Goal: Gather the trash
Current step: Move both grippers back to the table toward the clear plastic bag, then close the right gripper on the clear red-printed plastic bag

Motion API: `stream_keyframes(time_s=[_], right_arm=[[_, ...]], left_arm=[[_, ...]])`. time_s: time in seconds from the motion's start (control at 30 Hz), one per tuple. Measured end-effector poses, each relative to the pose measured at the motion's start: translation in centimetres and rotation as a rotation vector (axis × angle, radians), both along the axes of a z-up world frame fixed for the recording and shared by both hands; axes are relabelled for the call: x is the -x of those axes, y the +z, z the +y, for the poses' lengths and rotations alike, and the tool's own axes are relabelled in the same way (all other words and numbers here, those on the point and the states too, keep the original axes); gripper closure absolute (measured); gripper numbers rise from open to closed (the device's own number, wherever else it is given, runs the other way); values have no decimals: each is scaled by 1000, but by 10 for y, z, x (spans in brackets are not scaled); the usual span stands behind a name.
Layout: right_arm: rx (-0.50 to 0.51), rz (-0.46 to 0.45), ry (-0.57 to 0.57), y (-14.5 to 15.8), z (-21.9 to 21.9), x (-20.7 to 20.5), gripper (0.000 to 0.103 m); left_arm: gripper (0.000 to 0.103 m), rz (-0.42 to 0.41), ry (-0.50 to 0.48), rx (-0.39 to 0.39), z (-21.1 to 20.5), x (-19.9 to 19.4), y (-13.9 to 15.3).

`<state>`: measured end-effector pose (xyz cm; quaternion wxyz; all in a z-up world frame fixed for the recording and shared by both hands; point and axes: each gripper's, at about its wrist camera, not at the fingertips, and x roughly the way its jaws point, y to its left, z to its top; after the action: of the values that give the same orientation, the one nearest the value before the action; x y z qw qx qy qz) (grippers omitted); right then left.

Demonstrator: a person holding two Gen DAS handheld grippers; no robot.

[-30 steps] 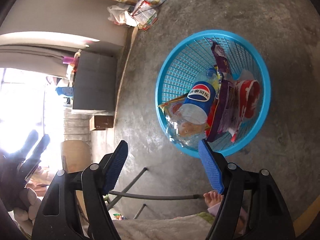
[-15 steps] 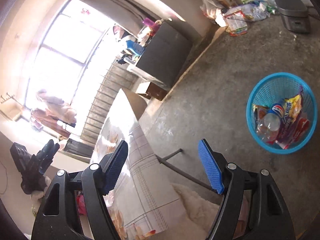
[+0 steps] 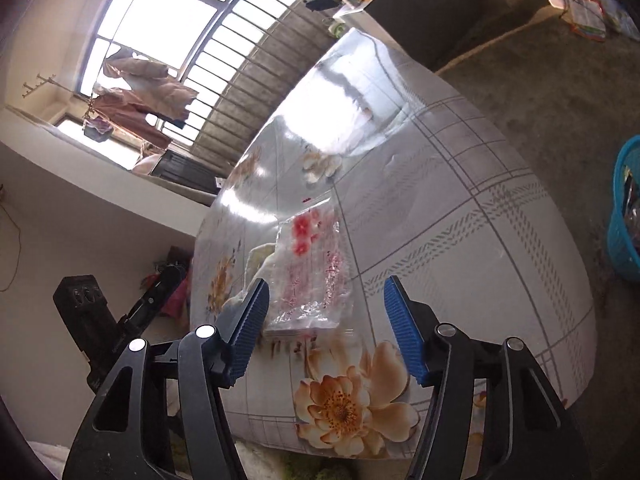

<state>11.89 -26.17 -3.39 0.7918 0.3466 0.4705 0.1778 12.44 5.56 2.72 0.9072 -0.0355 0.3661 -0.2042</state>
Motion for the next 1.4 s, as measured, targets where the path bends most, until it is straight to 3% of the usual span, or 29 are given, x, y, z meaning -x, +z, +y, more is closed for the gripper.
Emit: stream_keyframes(time_s=[0.13, 0.2, 0.33, 0.53, 0.8, 1.0, 1.23, 1.4], right_arm=[[26, 58, 11, -2, 9, -5, 50], [37, 81, 20, 0, 13, 2, 51], [46, 129, 40, -5, 19, 2, 52], [-8, 186, 64, -13, 22, -4, 58], [8, 212, 76, -7, 29, -3, 60], [-92, 276, 36, -15, 5, 16, 61], [-240, 315, 7, -36, 10, 6, 77], [-330, 323, -51, -46, 6, 2, 80]], left_arm=[[41, -6, -63, -95, -28, -4, -25], [41, 11, -94, -107, -36, -8, -37], [41, 45, -93, -170, -44, -14, -63], [42, 83, -94, -156, -38, -20, -78], [43, 88, -104, -131, -35, -20, -79], [44, 96, -106, -102, -31, -18, -78], [44, 93, -119, -119, -31, -17, -77], [44, 94, -127, -118, -32, -17, -76]])
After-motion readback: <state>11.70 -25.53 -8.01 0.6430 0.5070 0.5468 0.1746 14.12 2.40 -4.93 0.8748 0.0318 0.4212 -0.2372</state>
